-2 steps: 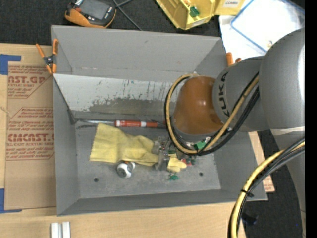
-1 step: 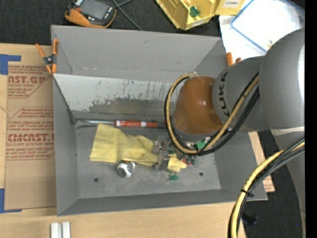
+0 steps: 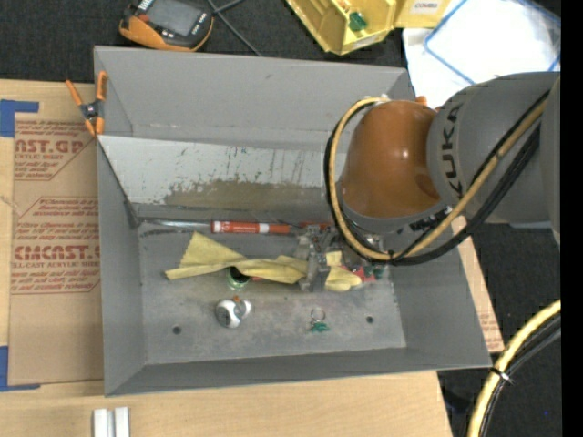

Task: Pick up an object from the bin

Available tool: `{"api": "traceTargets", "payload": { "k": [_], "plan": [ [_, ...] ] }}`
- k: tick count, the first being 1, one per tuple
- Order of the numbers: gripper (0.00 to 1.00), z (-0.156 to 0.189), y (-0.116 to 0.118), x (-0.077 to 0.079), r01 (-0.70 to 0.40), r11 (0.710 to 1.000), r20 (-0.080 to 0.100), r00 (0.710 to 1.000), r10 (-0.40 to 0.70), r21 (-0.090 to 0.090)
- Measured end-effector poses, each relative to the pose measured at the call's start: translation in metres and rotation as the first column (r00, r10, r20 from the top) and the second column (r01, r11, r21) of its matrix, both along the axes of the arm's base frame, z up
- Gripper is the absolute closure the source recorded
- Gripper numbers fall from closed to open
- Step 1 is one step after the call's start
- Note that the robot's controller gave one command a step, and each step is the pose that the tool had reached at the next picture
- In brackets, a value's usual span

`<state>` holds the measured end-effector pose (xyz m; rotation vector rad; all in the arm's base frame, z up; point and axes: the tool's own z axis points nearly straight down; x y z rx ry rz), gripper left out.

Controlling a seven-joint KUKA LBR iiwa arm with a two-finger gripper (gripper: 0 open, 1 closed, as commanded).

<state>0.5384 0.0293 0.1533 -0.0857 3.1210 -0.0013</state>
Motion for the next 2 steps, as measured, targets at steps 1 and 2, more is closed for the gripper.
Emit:
{"api": "traceTargets", "payload": {
  "k": [1,2],
  "plan": [
    [1.0,0.02,-0.002,-0.002,-0.023,1.0,-0.015,1.0,0.023,-0.001],
    [1.0,0.116,0.001,-0.004,-0.024,1.0,-0.008,1.0,0.024,-0.001]
  ]
}}
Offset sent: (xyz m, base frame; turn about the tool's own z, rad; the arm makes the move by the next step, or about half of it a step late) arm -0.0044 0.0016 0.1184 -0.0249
